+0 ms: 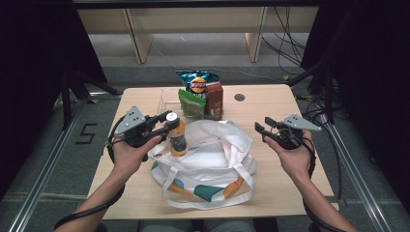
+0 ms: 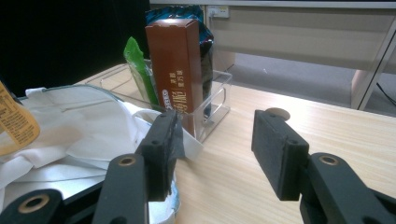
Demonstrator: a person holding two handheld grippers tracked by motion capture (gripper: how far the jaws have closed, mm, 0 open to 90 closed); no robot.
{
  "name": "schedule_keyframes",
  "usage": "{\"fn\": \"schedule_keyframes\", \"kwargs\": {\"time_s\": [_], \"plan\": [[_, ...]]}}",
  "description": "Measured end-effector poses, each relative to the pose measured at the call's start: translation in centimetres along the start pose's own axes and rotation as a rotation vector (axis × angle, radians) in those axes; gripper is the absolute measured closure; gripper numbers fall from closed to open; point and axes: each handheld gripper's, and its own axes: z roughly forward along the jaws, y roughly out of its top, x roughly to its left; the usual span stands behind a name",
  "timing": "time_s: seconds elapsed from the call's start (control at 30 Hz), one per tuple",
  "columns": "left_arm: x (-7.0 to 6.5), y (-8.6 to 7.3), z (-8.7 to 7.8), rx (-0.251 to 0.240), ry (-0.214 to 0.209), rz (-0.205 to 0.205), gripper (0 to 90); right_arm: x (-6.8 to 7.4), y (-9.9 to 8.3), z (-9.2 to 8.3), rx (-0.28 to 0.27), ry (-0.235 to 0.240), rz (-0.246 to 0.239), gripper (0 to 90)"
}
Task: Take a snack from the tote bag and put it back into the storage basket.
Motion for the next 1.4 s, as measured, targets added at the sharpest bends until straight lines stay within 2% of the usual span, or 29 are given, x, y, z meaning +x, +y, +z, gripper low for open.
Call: {"fn": "schedule_keyframes", "kwargs": {"time_s": [0.2,0.3,0.43,0.47,0.6,0.9,0.93,1.23,1.33,1.37,1.4], "plan": [[0.2,0.3,0.0,-0.005,-0.002,-0.003,58.8,0.0,0.0,-0.1,0.014,0.004,0.013,51.4],[0.2,0.4,0.0,-0.006,-0.003,-0.003,58.8,0.0,0.1,-0.1,-0.003,0.007,0.011,51.6],[0.3,0.7,-0.1,-0.013,-0.001,0.002,58.9,0.2,0.1,-0.2,0.004,-0.001,0.024,51.7],[0.3,0.8,-0.1,-0.016,0.0,0.004,58.9,0.0,0.1,-0.1,-0.004,-0.001,0.001,51.7],[0.4,1.0,-0.1,-0.016,0.003,0.004,58.9,0.0,0.0,0.0,-0.009,0.003,-0.004,51.6],[0.6,1.5,-0.1,-0.028,0.006,0.007,58.8,0.0,0.0,-0.1,0.0,-0.004,0.002,51.6],[0.6,1.6,-0.1,-0.028,0.006,0.008,58.8,0.1,0.0,-0.1,0.002,0.003,0.015,51.6],[0.7,2.2,0.1,-0.036,0.003,0.006,58.9,-0.1,-0.1,0.0,-0.004,-0.002,0.005,51.4],[0.8,2.3,0.1,-0.039,0.003,0.01,58.9,0.0,-0.1,-0.1,0.001,-0.012,0.016,51.4],[0.8,2.4,0.1,-0.041,0.003,0.008,58.9,0.1,-0.1,-0.2,0.009,-0.008,0.033,51.3],[0.8,2.4,0.1,-0.041,0.003,0.008,58.9,0.0,-0.2,-0.1,0.005,-0.009,0.021,51.3]]}}
